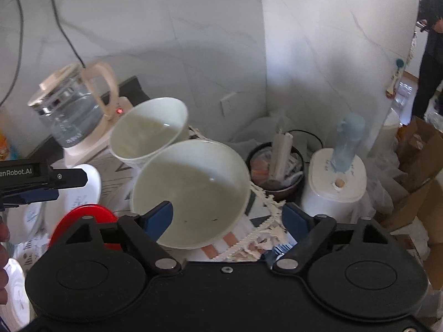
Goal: Organize plates and bowls
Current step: 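Reach both grippers to the large cream bowl rim and close them, then lift the cream bowl with both grippers and carry it over the red bowl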
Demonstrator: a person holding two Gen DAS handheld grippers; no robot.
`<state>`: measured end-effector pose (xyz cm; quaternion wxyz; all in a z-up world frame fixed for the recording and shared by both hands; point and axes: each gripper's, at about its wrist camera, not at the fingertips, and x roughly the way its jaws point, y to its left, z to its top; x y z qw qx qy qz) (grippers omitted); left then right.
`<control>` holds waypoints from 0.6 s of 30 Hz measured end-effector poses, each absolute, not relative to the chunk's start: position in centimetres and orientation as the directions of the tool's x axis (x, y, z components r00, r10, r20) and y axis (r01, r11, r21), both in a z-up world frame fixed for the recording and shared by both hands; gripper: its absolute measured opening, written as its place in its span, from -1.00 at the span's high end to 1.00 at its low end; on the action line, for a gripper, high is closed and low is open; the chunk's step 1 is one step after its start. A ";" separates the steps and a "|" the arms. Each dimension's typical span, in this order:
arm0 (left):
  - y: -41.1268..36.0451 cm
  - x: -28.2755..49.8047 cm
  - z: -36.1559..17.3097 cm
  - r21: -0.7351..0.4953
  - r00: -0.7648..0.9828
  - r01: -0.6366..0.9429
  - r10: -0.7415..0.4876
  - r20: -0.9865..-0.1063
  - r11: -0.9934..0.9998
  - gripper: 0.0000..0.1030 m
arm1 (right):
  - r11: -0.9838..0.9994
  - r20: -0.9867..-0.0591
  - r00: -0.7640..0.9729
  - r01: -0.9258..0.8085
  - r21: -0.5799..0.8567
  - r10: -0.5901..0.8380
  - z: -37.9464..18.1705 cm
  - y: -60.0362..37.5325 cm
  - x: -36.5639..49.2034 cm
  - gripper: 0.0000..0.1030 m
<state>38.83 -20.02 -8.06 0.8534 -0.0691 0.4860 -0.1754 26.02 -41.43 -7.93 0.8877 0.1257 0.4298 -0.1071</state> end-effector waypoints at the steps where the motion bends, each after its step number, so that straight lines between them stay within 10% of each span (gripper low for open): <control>1: -20.5 39.2 -8.4 -0.289 0.455 0.241 -0.371 -0.810 0.927 -0.37 | 0.943 -0.795 0.600 0.306 0.129 -0.086 -8.2 -41.6 26.2 -0.53; 18: -25.2 44.0 -14.5 -0.329 0.294 0.257 -0.398 -0.869 0.909 0.47 | 0.927 -0.872 0.486 0.350 0.133 -0.058 -13.0 -43.0 29.9 0.18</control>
